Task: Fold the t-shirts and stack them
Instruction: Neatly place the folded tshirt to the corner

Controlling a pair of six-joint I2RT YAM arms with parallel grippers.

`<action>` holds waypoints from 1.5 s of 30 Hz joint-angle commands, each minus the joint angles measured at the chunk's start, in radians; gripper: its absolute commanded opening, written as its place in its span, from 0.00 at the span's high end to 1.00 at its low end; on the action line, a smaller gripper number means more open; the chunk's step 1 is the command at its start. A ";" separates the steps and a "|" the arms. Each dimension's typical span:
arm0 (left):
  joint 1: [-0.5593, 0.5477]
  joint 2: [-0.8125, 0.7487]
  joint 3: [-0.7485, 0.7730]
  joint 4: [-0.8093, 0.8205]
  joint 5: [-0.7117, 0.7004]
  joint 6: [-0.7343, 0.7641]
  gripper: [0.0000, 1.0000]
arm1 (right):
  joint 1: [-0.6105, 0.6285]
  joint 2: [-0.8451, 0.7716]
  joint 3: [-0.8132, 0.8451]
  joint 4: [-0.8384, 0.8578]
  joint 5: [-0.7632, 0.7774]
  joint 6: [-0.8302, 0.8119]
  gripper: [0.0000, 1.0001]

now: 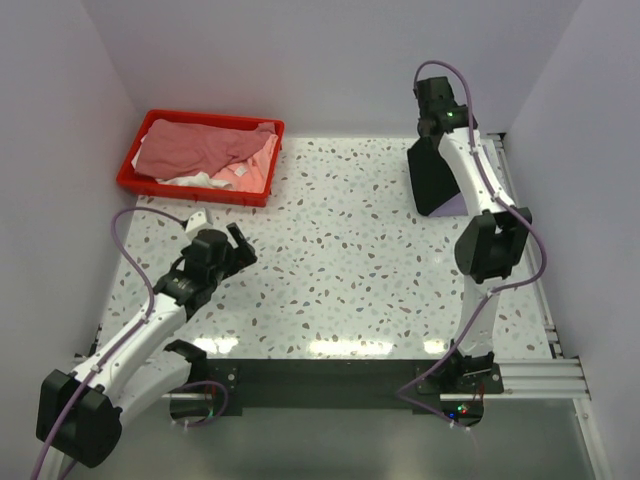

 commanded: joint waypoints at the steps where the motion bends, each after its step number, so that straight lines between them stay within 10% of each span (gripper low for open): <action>1: -0.003 0.009 0.050 0.023 -0.017 0.003 0.00 | -0.034 -0.010 -0.009 0.066 0.002 0.013 1.00; 29: -0.003 0.077 0.125 -0.003 -0.018 -0.006 0.00 | -0.229 0.226 0.046 0.224 -0.094 0.066 0.91; 38: -0.003 0.079 0.137 -0.027 -0.034 -0.015 0.00 | -0.264 0.285 0.043 0.271 -0.143 0.111 0.70; 45: -0.003 0.095 0.150 -0.030 -0.028 -0.018 0.00 | -0.273 0.314 0.050 0.280 -0.128 0.131 0.34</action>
